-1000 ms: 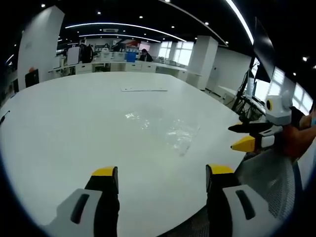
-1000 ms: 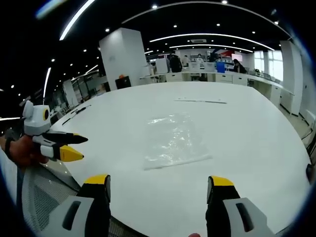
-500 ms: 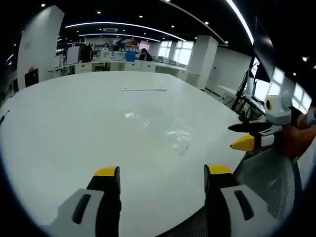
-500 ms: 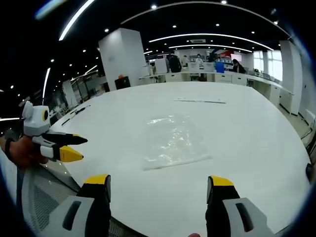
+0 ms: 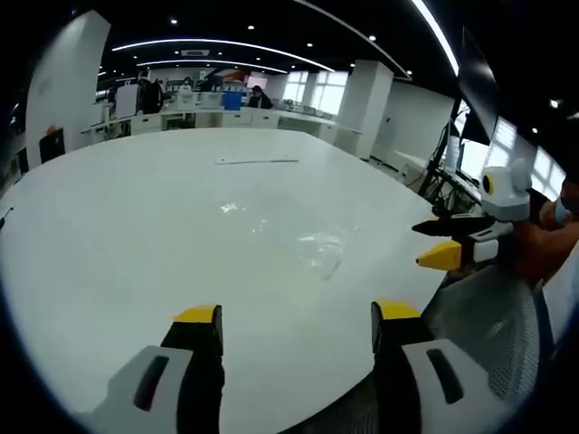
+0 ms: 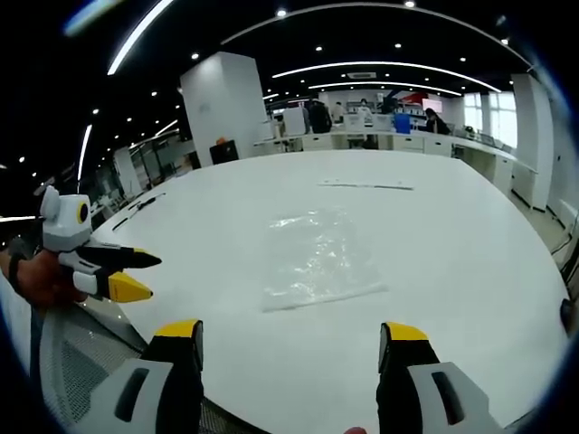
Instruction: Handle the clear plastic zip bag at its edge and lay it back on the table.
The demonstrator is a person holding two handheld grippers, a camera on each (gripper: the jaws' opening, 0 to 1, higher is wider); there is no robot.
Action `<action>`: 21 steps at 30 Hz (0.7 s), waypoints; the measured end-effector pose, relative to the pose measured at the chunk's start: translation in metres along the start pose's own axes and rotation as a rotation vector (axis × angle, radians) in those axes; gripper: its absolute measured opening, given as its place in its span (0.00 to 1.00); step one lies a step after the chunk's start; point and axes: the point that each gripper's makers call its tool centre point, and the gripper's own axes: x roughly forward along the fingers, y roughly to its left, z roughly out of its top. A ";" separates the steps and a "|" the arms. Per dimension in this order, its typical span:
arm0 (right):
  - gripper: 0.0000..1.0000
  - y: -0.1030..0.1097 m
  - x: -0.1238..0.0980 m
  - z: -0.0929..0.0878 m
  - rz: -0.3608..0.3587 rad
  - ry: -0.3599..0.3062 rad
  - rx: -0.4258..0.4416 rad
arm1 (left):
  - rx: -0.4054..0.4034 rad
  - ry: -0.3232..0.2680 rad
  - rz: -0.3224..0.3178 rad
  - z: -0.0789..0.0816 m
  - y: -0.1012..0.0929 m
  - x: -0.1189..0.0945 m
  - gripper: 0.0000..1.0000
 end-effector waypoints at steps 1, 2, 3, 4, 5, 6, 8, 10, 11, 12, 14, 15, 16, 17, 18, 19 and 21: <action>0.79 0.000 0.000 0.000 0.001 -0.001 0.002 | 0.003 0.002 -0.002 0.000 0.000 0.001 0.65; 0.79 0.000 0.000 0.000 0.001 -0.001 0.003 | 0.007 0.006 -0.005 -0.001 -0.001 0.001 0.65; 0.79 0.000 -0.001 0.001 0.000 -0.001 0.003 | 0.010 0.010 -0.008 -0.002 -0.001 0.002 0.65; 0.79 0.001 -0.001 0.001 0.000 -0.002 0.004 | 0.014 0.013 -0.013 -0.002 -0.002 0.002 0.65; 0.79 0.000 -0.001 0.001 0.000 -0.003 0.004 | 0.021 0.017 -0.018 -0.003 -0.004 0.003 0.65; 0.79 0.000 -0.001 0.001 -0.002 -0.004 0.005 | 0.026 0.020 -0.023 -0.003 -0.006 0.003 0.65; 0.79 -0.001 -0.001 0.001 -0.004 -0.005 0.008 | 0.034 0.027 -0.034 -0.004 -0.010 0.004 0.63; 0.79 0.000 -0.002 0.002 -0.006 -0.007 0.009 | 0.038 0.035 -0.044 -0.005 -0.010 0.005 0.61; 0.78 0.001 -0.003 0.003 -0.006 -0.008 0.009 | 0.044 0.041 -0.049 -0.006 -0.011 0.006 0.61; 0.78 0.001 -0.003 0.003 -0.006 -0.009 0.009 | 0.045 0.044 -0.053 -0.007 -0.011 0.007 0.61; 0.78 0.000 -0.002 0.003 -0.006 -0.009 0.007 | 0.054 0.052 -0.061 -0.008 -0.013 0.010 0.60; 0.78 -0.001 -0.001 0.002 -0.006 -0.010 0.009 | 0.067 0.057 -0.066 -0.008 -0.014 0.012 0.60; 0.78 -0.001 -0.001 0.001 -0.006 -0.011 0.010 | 0.075 0.063 -0.072 -0.008 -0.015 0.014 0.60; 0.78 -0.002 0.000 0.001 -0.006 -0.011 0.012 | 0.087 0.071 -0.078 -0.008 -0.017 0.017 0.60; 0.78 -0.002 0.000 0.001 -0.007 -0.012 0.013 | 0.099 0.075 -0.082 -0.008 -0.017 0.020 0.60; 0.78 -0.002 0.000 0.001 -0.007 -0.013 0.014 | 0.124 0.083 -0.089 -0.008 -0.018 0.024 0.59; 0.78 -0.003 0.001 0.001 -0.008 -0.013 0.015 | 0.166 0.098 -0.096 -0.006 -0.023 0.029 0.58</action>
